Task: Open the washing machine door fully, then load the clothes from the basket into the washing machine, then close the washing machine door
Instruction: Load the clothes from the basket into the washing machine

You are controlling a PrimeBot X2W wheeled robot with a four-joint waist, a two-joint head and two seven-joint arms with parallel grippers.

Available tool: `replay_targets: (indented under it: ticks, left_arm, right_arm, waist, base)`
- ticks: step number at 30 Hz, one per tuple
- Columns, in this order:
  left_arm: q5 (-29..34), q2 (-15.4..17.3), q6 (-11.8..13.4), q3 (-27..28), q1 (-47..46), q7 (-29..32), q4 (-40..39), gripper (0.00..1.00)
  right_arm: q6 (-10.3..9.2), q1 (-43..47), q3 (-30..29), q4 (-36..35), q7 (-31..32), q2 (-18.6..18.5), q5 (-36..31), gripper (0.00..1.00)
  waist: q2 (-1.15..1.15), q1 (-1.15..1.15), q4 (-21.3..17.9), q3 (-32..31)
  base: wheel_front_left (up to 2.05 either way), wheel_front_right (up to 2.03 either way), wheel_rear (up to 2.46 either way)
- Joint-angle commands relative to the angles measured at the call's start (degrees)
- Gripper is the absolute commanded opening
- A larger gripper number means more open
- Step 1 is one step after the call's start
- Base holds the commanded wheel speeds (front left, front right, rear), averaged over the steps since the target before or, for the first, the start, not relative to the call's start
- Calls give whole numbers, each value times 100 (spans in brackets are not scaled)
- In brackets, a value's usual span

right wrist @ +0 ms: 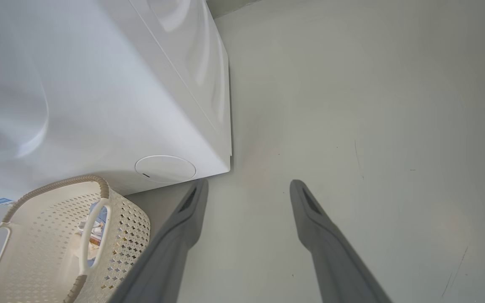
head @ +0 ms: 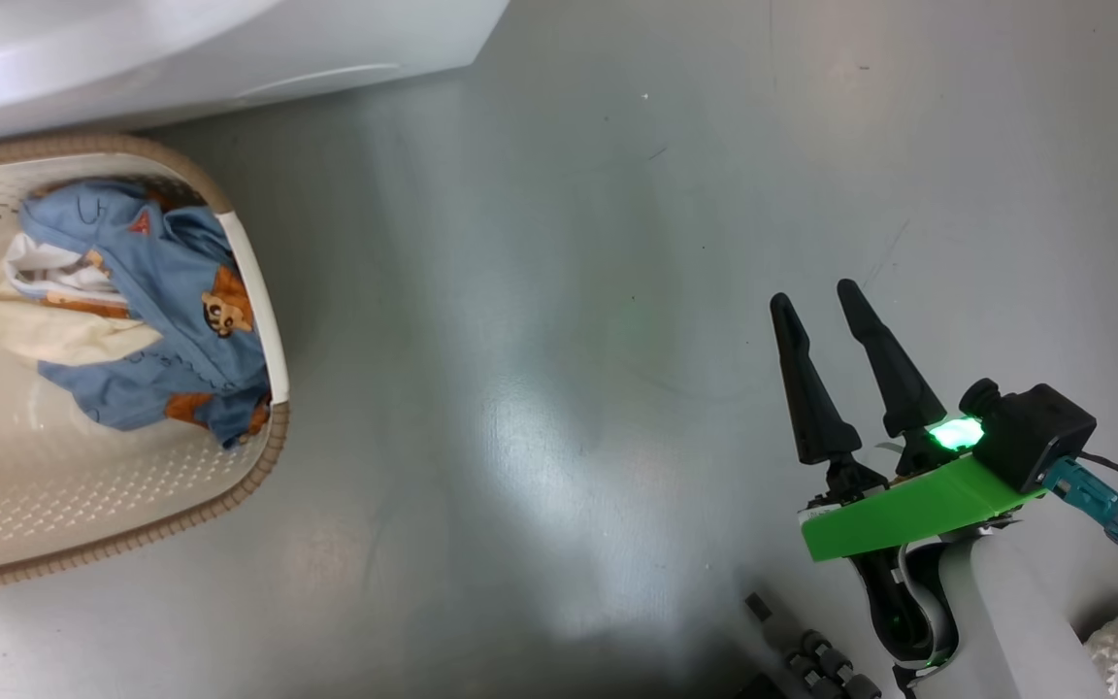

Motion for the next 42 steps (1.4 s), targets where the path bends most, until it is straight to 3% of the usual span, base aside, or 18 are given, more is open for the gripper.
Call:
replay_targets:
  ticks: [1, 12, 24, 42]
  left_arm:
    - [-53, 235, 30, 42, -128, 39, 8, 100]
    - [-172, 79, 25, -51, -72, 4, 327, 100]
    - [-437, -219, 24, 32, 640, -139, 321, 100]
    - [-578, -740, 158, 584, 2765, -162, -1337, 100]
  right_arm:
    - [16, 133, 114, -77, -68, 4, -6, 100]
    - [16, 121, 54, -34, -68, 4, -18, 100]
    - [16, 135, -103, 43, -68, 4, -192, 100]
    - [16, 427, -283, 233, -68, 4, -443, 100]
  waist:
    - [0, 0, 13, -22]
    - [0, 0, 102, -225]
    - [0, 0, 366, -752]
    - [0, 0, 654, -1916]
  base:
    - [0, 0, 0]
    - [0, 0, 0]
    - [0, 0, 0]
    - [0, 0, 0]
